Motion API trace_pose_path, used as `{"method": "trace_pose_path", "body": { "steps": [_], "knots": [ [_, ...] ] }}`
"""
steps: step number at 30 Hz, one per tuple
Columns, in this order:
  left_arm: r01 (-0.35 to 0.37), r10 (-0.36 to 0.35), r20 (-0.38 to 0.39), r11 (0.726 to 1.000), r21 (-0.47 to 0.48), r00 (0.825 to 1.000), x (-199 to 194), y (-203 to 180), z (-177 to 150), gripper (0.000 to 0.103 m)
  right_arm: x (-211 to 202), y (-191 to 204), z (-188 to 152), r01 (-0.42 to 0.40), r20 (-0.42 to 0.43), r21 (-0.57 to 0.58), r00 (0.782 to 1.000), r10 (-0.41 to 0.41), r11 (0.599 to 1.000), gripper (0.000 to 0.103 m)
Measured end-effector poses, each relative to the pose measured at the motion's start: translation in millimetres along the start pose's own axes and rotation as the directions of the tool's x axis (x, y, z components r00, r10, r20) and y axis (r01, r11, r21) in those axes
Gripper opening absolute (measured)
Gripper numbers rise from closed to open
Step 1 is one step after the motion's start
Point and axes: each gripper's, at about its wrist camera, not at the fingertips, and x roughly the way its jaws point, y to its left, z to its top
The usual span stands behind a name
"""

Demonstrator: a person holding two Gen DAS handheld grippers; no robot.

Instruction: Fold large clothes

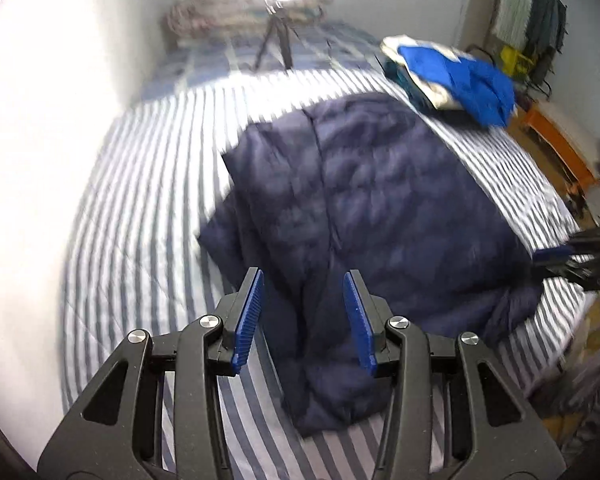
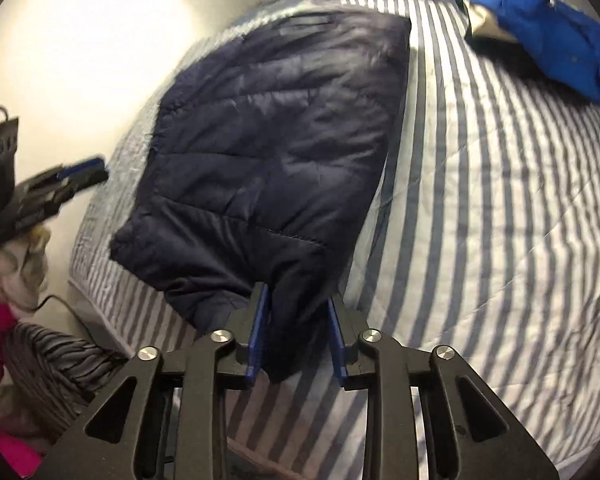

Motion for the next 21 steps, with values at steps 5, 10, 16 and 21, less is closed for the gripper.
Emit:
{"method": "trace_pose_path", "body": {
  "steps": [5,10,16,21],
  "knots": [
    [-0.029,0.03,0.023,0.998,-0.059,0.999,37.5,8.7,32.6,0.043,-35.1,-27.3,15.4,0.059,0.166,0.002,0.984,-0.059,0.998,0.027],
    [-0.066,0.067,0.009,0.995,-0.074,0.998,72.9,10.7,43.6,0.043,-25.5,-36.2,81.5,0.188,0.36,-0.01,0.917,-0.172,0.982,0.027],
    [-0.112,0.107,-0.044,0.984,-0.141,0.993,114.9,37.7,41.2,0.043,31.3,-55.4,154.2,0.198,0.399,0.027,0.896,-0.192,0.98,0.027],
    [-0.097,0.083,-0.08,0.978,-0.186,0.993,138.1,60.0,30.0,0.046,89.3,-49.9,192.4,0.244,0.34,-0.012,0.913,-0.226,0.97,0.027]
  ]
}}
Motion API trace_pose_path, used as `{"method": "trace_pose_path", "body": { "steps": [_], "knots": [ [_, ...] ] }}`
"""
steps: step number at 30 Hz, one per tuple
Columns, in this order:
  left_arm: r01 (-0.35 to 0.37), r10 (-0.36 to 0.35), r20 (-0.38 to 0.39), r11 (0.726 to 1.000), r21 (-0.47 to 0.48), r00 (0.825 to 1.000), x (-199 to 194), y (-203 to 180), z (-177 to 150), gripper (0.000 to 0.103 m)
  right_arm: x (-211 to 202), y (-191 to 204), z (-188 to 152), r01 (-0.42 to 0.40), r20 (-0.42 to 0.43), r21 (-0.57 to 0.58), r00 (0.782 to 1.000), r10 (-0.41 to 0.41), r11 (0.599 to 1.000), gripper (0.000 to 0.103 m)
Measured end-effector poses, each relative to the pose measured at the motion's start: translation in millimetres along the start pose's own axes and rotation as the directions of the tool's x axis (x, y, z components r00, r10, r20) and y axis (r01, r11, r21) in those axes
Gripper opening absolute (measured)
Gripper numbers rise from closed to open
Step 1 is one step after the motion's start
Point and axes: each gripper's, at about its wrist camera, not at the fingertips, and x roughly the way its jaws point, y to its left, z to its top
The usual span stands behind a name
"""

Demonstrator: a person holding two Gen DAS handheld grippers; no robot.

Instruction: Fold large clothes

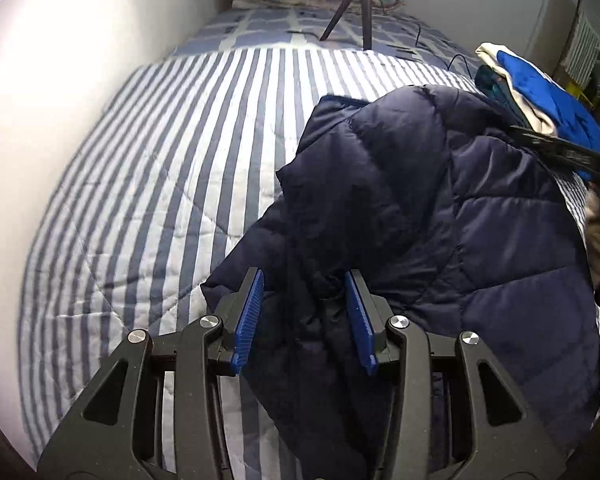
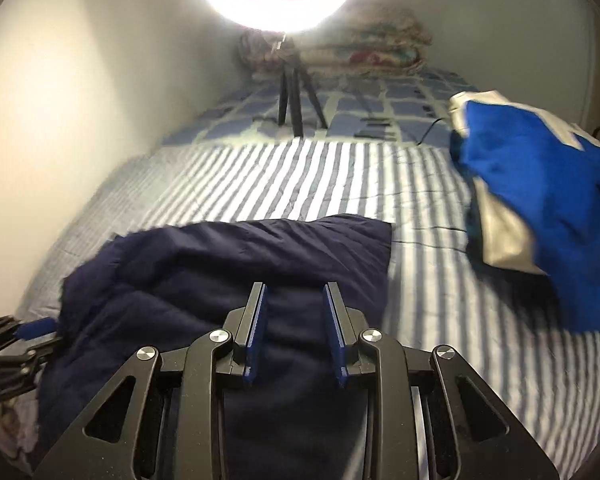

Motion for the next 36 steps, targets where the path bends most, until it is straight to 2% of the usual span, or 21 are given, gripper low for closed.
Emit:
{"method": "trace_pose_path", "body": {
  "steps": [4,7,9,11,13,14,16,17,18,20,24,25,27,30,34,36],
  "knots": [
    [0.016,-0.016,0.004,1.0,0.0,1.0,6.9,8.6,-2.8,0.049,32.2,4.8,1.0,0.007,-0.08,-0.026,0.997,-0.009,1.0,0.027],
    [0.045,-0.045,0.0,0.999,-0.024,0.999,-0.3,15.5,-0.8,0.049,32.6,8.1,3.1,0.023,-0.101,-0.049,0.994,-0.028,0.999,0.027],
    [0.098,-0.098,0.0,0.993,-0.066,0.995,-12.9,27.9,1.3,0.05,23.4,8.3,6.0,0.04,-0.104,-0.059,0.994,-0.046,0.997,0.027],
    [0.18,-0.183,-0.004,0.974,-0.137,0.983,-24.3,49.2,1.9,0.056,1.2,4.9,7.0,0.037,-0.096,-0.044,0.994,-0.041,0.998,0.03],
    [0.265,-0.273,0.001,0.935,-0.237,0.962,-32.4,73.2,-1.1,0.066,-24.8,-0.7,5.2,0.015,-0.065,-0.017,0.998,-0.016,1.0,0.051],
    [0.31,-0.321,0.007,0.907,-0.284,0.947,-34.8,84.7,-3.7,0.069,-37.0,-3.7,3.7,0.001,-0.047,-0.003,0.999,-0.001,1.0,0.057],
    [0.361,-0.382,0.008,0.865,-0.35,0.924,-35.2,101.7,-7.3,0.069,-72.8,-12.6,-5.4,-0.048,0.013,0.031,0.999,0.047,0.998,0.075],
    [0.397,-0.426,0.017,0.825,-0.402,0.904,-33.5,113.2,-11.4,0.069,-82.9,-15.4,-9.2,-0.064,0.023,0.04,0.998,0.063,0.997,0.078],
    [0.416,-0.453,0.019,0.8,-0.433,0.891,-31.1,118.8,-14.4,0.07,-96.8,-21.4,-17.2,-0.09,0.028,0.054,0.996,0.089,0.994,0.08],
    [0.454,-0.52,0.013,0.734,-0.505,0.854,-22.2,127.4,-22.5,0.07,-110.1,-31.5,-31.2,-0.127,0.01,0.085,0.992,0.127,0.988,0.08],
    [0.49,-0.592,0.008,0.66,-0.569,0.806,-11.1,134.6,-36.1,0.07,-116.3,-59.8,-67.1,-0.187,-0.048,0.222,0.978,0.203,0.957,0.08],
    [0.5,-0.608,0.006,0.646,-0.576,0.794,-8.4,134.5,-38.5,0.07,-116.7,-65.6,-74.3,-0.194,-0.049,0.255,0.976,0.213,0.947,0.08],
    [0.507,-0.623,0.004,0.633,-0.585,0.782,-4.6,133.3,-39.3,0.07,-116.1,-79.1,-91.9,-0.217,-0.034,0.329,0.97,0.241,0.919,0.08],
    [0.519,-0.654,0.012,0.589,-0.619,0.757,4.3,133.1,-46.4,0.07,-110.0,-90.0,-111.5,-0.234,-0.043,0.401,0.961,0.273,0.886,0.08],
    [0.514,-0.667,0.012,0.563,-0.647,0.745,11.5,134.1,-53.8,0.07,-100.7,-82.0,-120.2,-0.255,-0.076,0.368,0.95,0.302,0.894,0.08],
    [0.522,-0.676,0.013,0.557,-0.646,0.737,13.5,131.2,-53.5,0.07,-95.6,-75.6,-122.6,-0.289,-0.088,0.365,0.936,0.342,0.885,0.08]
  ]
}}
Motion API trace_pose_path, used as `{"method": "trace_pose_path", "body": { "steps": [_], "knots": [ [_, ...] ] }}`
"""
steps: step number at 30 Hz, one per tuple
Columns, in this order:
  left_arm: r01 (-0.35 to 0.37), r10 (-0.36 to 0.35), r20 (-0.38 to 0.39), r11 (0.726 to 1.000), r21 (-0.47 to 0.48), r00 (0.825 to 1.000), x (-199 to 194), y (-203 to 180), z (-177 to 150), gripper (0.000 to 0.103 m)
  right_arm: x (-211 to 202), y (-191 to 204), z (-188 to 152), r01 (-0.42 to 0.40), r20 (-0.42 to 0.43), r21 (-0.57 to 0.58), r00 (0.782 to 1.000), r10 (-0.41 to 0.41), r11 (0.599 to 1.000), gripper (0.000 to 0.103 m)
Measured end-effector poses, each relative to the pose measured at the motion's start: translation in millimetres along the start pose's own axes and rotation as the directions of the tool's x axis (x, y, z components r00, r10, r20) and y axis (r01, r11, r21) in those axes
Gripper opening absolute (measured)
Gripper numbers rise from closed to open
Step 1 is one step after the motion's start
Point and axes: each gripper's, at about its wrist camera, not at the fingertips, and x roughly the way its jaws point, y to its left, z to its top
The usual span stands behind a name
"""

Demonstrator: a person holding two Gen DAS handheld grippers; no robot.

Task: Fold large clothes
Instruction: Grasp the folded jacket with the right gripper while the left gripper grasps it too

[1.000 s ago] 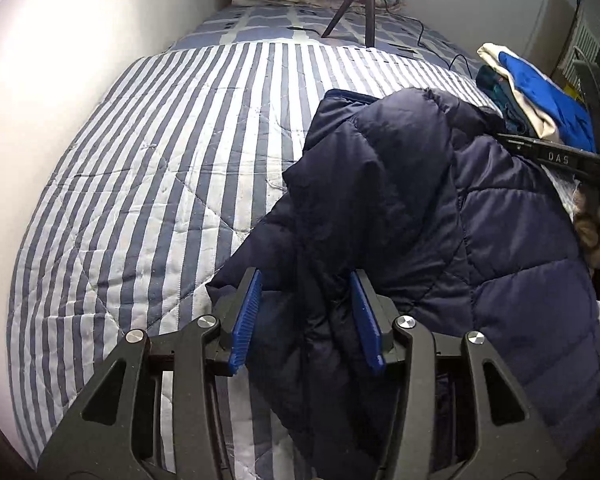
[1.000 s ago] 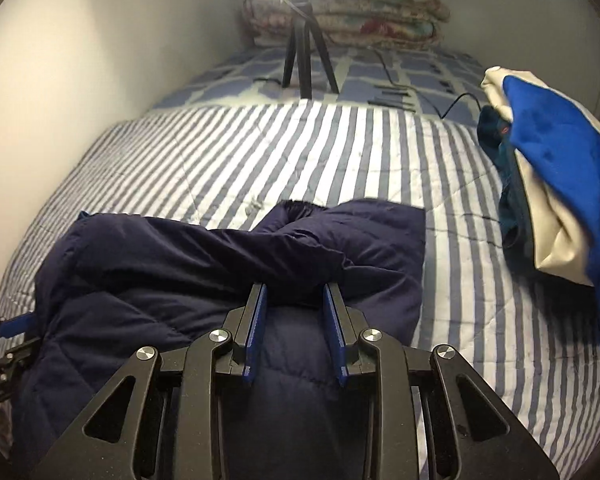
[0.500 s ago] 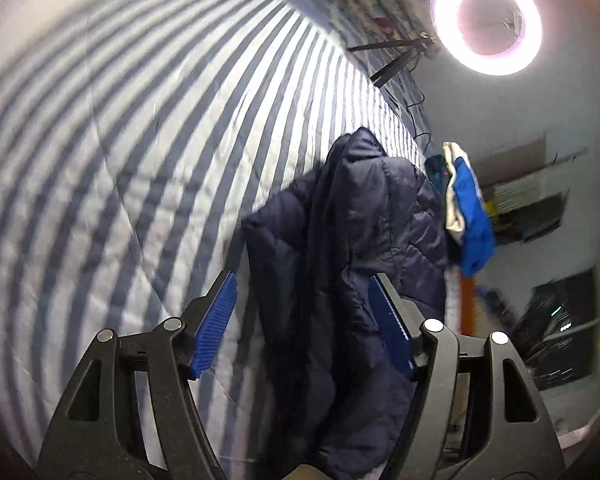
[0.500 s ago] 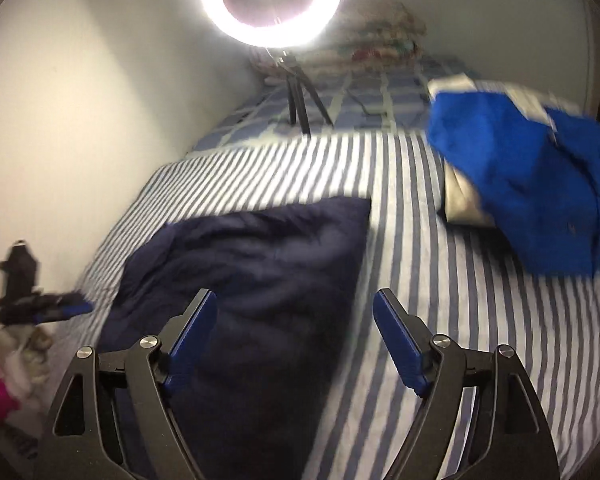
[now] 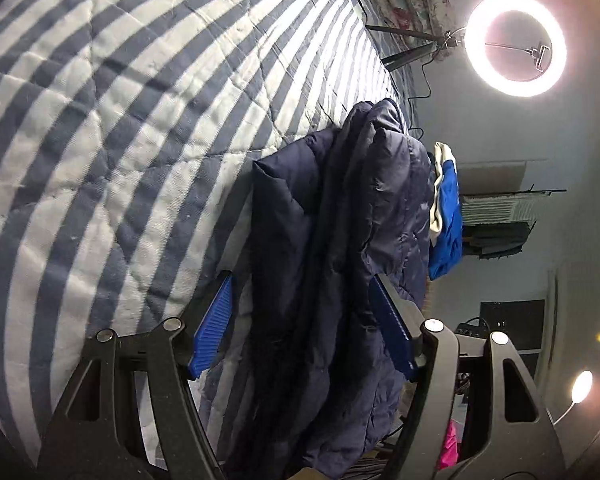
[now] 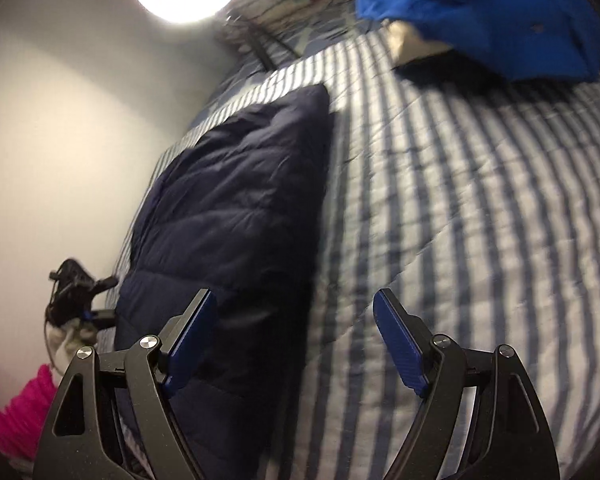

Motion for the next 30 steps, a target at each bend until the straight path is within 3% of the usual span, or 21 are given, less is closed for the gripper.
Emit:
{"method": "trace_pose_path", "body": {
  "steps": [8,15,20,23,26,28,30],
  "knots": [
    [0.011,-0.011,-0.03,1.0,0.008,0.999,11.5,-6.9,-0.6,0.07,26.4,-2.2,-11.0,-0.08,-0.095,0.055,0.992,0.085,0.995,0.08],
    [0.015,-0.015,-0.031,1.0,0.013,0.999,24.0,-16.6,1.4,0.07,28.2,-3.4,-8.4,-0.109,-0.11,0.089,0.987,0.118,0.99,0.08],
    [-0.011,0.013,-0.027,0.999,0.046,1.0,35.9,-31.7,3.0,0.07,35.7,3.8,-10.3,-0.117,-0.109,0.098,0.986,0.128,0.988,0.081],
    [-0.064,0.066,-0.015,0.994,0.085,0.998,40.5,-39.5,1.0,0.07,38.1,9.1,-10.5,-0.107,-0.11,0.081,0.987,0.116,0.991,0.081],
    [-0.116,0.116,0.006,0.984,0.137,0.993,44.6,-50.9,-2.0,0.058,42.6,18.9,-11.5,-0.098,-0.118,0.059,0.987,0.105,0.993,0.08],
    [-0.148,0.147,0.02,0.972,0.182,0.989,46.0,-60.3,-6.0,0.045,46.5,28.0,-13.2,-0.105,-0.129,0.043,0.986,0.109,0.994,0.069],
    [-0.179,0.174,0.042,0.956,0.231,0.984,45.3,-70.1,-11.1,0.036,49.3,37.7,-15.6,-0.082,-0.139,0.019,0.987,0.084,0.996,0.065]
  ]
}}
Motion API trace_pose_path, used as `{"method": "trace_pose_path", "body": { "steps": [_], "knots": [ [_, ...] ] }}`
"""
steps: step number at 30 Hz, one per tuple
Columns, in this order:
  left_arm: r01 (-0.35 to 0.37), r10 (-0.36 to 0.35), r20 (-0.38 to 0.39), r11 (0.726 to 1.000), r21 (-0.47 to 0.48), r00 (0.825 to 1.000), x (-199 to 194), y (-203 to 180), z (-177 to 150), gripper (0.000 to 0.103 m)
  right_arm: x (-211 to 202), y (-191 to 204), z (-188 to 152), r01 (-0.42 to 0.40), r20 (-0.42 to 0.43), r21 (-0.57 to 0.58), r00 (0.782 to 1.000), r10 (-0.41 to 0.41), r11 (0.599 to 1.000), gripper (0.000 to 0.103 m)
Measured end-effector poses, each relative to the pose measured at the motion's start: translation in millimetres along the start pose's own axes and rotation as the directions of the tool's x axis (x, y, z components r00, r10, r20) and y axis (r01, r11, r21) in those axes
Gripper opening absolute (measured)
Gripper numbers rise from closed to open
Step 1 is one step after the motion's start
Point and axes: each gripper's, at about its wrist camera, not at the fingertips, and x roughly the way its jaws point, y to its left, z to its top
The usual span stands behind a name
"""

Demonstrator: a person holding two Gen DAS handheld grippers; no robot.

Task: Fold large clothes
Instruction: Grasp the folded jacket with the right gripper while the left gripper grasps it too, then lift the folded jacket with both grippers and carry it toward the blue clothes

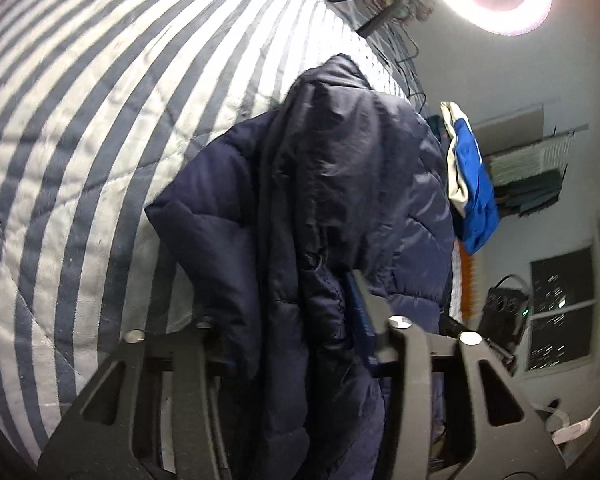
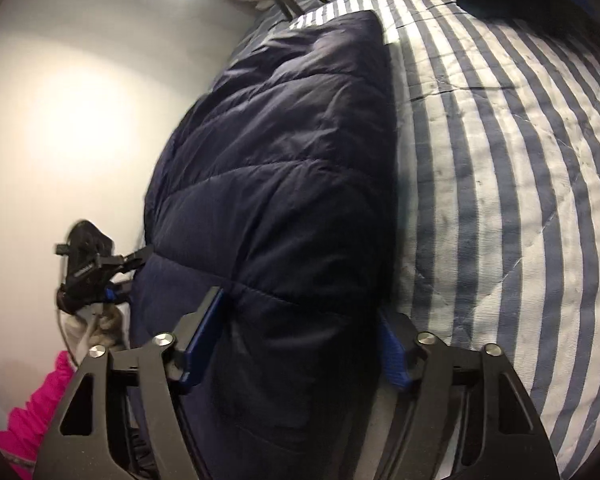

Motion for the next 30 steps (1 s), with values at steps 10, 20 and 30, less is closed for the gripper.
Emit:
{"method": "trace_pose_path", "body": {
  "steps": [10,20,30],
  "knots": [
    [-0.19,0.165,0.121,0.953,0.235,0.979,-3.2,-61.5,-15.8,0.019,-6.6,46.7,-6.8,0.163,0.031,-0.133,0.987,-0.16,0.978,0.029],
    [-0.316,0.23,0.245,0.856,0.41,0.942,-19.1,-105.1,-44.9,0.015,-15.4,115.1,-23.5,0.388,0.112,-0.32,0.921,-0.373,0.864,0.02],
    [-0.331,0.152,0.343,0.765,0.553,0.927,-33.5,-162.2,-79.5,0.015,-66.4,123.5,-34.6,0.463,0.223,-0.378,0.886,-0.406,0.802,0.019]
  ]
}}
